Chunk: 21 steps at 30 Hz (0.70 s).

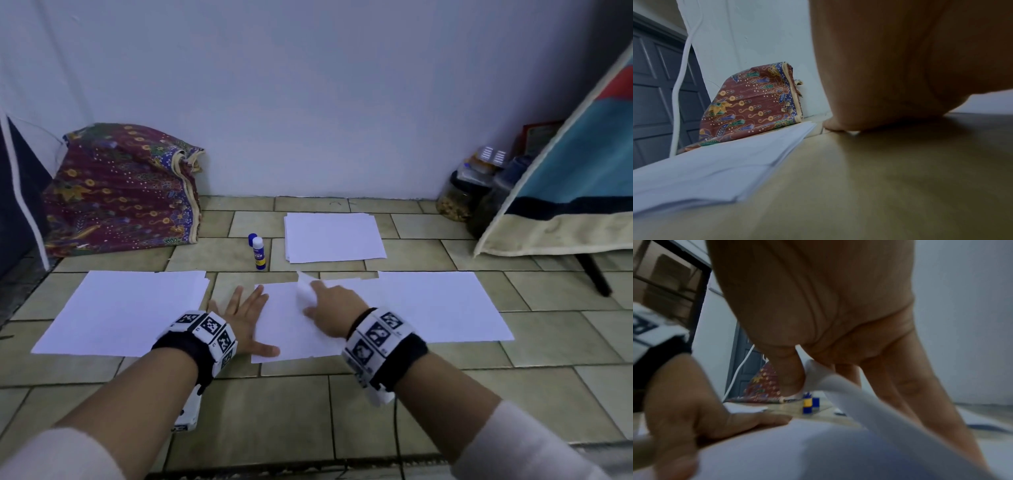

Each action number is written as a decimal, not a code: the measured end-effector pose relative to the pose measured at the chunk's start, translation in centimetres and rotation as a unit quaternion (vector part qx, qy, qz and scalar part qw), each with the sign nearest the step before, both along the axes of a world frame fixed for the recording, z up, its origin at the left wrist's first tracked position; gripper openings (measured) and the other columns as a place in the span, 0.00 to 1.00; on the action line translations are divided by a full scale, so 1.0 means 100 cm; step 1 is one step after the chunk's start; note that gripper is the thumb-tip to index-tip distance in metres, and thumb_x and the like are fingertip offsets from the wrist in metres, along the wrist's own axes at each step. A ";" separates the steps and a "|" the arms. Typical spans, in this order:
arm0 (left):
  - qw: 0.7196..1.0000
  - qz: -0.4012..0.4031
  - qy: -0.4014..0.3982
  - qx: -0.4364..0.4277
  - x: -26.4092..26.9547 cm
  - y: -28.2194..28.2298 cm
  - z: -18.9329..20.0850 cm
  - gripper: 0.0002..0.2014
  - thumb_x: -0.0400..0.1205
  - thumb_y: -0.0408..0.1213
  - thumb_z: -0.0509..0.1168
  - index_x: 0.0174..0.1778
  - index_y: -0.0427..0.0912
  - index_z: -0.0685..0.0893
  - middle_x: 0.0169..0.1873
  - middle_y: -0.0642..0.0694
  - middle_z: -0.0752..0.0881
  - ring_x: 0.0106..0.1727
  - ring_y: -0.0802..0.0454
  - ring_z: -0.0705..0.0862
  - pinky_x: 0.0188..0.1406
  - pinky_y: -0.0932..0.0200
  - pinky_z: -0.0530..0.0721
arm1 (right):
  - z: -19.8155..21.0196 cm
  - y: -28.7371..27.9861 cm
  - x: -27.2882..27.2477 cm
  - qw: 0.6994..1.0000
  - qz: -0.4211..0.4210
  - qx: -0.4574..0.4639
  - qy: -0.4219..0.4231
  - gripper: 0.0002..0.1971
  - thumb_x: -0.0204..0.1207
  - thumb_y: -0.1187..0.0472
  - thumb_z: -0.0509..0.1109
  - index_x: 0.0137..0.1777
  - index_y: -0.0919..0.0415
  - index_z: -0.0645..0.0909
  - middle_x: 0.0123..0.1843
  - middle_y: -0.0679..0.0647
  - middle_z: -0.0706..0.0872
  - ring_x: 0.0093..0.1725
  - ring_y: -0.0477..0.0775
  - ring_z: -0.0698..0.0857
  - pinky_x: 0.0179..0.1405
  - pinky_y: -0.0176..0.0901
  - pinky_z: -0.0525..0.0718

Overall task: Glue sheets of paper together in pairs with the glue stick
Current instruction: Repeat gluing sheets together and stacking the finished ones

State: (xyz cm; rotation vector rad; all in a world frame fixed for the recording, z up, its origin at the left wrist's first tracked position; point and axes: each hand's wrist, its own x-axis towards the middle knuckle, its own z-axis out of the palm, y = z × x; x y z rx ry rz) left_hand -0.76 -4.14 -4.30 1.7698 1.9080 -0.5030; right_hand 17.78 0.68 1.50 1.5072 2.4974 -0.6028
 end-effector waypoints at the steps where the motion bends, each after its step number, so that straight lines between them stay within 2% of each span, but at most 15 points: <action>1: 1.000 0.001 0.001 -0.001 0.000 0.001 -0.001 0.56 0.75 0.70 0.61 0.83 0.48 0.30 0.80 0.53 0.26 0.81 0.44 0.27 0.76 0.26 0.41 | -0.005 -0.002 -0.008 1.000 -0.003 -0.005 -0.003 0.24 0.84 0.51 0.58 0.76 0.61 0.61 0.65 0.65 0.80 0.63 0.65 0.79 0.53 0.49 0.75; 4: 1.000 0.002 0.010 0.002 0.000 0.000 -0.003 0.56 0.75 0.70 0.60 0.82 0.48 0.29 0.80 0.53 0.26 0.81 0.44 0.27 0.76 0.27 0.41 | -0.012 -0.005 -0.024 1.000 -0.013 0.000 0.000 0.22 0.84 0.52 0.57 0.73 0.62 0.64 0.64 0.63 0.80 0.62 0.65 0.80 0.48 0.47 0.73; 11: 1.000 0.007 0.008 0.003 -0.001 0.000 -0.004 0.57 0.74 0.71 0.61 0.82 0.48 0.29 0.80 0.55 0.26 0.81 0.45 0.26 0.76 0.28 0.40 | -0.011 -0.009 -0.038 1.000 0.007 0.014 0.005 0.20 0.84 0.53 0.57 0.71 0.63 0.65 0.63 0.63 0.80 0.60 0.65 0.81 0.46 0.47 0.73; 13: 1.000 0.008 0.008 0.003 -0.001 0.000 -0.005 0.57 0.74 0.71 0.61 0.82 0.48 0.29 0.80 0.55 0.26 0.81 0.45 0.26 0.76 0.28 0.40 | -0.013 -0.012 -0.039 1.000 0.008 0.013 0.002 0.19 0.84 0.54 0.58 0.71 0.62 0.65 0.62 0.63 0.80 0.60 0.65 0.81 0.47 0.48 0.74; 17: 1.000 0.008 0.009 0.004 -0.001 0.001 -0.005 0.58 0.73 0.71 0.61 0.82 0.48 0.28 0.80 0.55 0.26 0.81 0.45 0.27 0.76 0.27 0.41 | -0.018 -0.018 -0.042 1.000 0.007 0.008 -0.008 0.19 0.84 0.54 0.58 0.71 0.61 0.65 0.61 0.62 0.81 0.60 0.64 0.81 0.57 0.53 0.76; 21: 1.000 0.012 0.010 0.004 -0.001 0.000 -0.005 0.58 0.73 0.71 0.61 0.82 0.49 0.28 0.80 0.55 0.26 0.81 0.45 0.27 0.76 0.27 0.40 | -0.019 -0.018 -0.042 1.000 0.002 0.007 -0.009 0.20 0.84 0.54 0.58 0.73 0.61 0.64 0.62 0.62 0.81 0.61 0.64 0.81 0.60 0.54 0.75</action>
